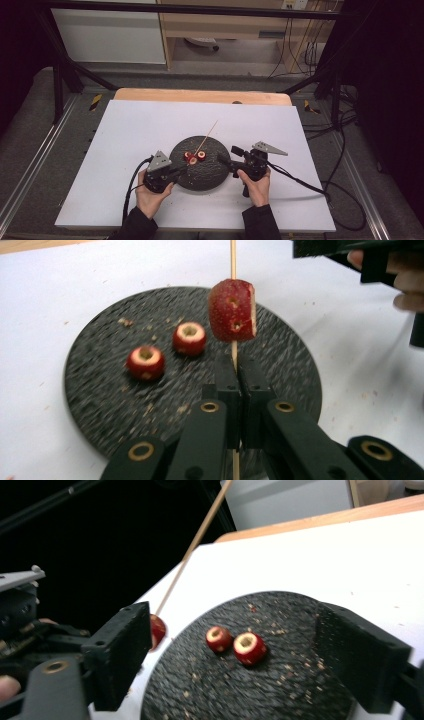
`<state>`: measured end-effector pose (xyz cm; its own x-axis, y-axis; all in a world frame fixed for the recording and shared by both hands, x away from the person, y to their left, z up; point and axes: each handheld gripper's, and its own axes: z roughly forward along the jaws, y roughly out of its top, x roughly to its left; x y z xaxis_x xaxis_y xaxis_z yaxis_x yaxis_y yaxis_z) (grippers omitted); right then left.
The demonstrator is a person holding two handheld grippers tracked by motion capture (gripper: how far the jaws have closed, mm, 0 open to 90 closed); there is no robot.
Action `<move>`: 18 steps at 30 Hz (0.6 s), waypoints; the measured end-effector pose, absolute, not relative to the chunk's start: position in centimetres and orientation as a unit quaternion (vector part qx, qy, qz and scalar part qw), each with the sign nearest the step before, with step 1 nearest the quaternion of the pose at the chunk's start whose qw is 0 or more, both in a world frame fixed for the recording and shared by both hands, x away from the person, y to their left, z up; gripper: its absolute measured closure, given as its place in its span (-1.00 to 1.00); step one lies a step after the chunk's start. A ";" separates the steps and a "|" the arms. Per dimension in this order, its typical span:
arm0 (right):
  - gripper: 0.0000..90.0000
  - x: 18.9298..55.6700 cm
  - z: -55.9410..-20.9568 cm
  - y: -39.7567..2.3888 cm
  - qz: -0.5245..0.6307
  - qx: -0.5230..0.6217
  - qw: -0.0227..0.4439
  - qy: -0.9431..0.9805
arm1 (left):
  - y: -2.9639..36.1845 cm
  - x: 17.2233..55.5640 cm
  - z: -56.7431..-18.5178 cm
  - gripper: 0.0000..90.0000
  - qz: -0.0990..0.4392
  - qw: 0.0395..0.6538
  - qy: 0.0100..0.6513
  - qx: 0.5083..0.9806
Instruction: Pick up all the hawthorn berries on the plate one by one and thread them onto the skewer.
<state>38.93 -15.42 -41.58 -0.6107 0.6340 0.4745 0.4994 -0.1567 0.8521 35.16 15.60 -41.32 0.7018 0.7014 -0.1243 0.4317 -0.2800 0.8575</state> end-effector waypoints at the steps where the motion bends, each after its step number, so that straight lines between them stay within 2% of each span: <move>1: -0.75 39.0 -41.6 -15.6 0.616 0.436 0.054 0.654 | 16.0 35.0 -41.4 0.96 0.141 0.478 0.359 0.789; 6: -0.90 39.6 -41.8 -16.0 0.565 0.427 0.057 0.704 | 18.1 34.5 -41.6 0.96 0.146 0.464 0.364 0.794; 18: -0.90 40.6 -41.6 -15.0 0.486 0.407 0.066 0.770 | 21.7 33.1 -42.6 0.96 0.152 0.446 0.365 0.803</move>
<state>40.63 -14.98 -41.57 -0.6591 0.6924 0.2936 0.5633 0.1958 0.8027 33.06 21.69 -42.59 0.6877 0.7215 -0.0809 0.4505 -0.3367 0.8268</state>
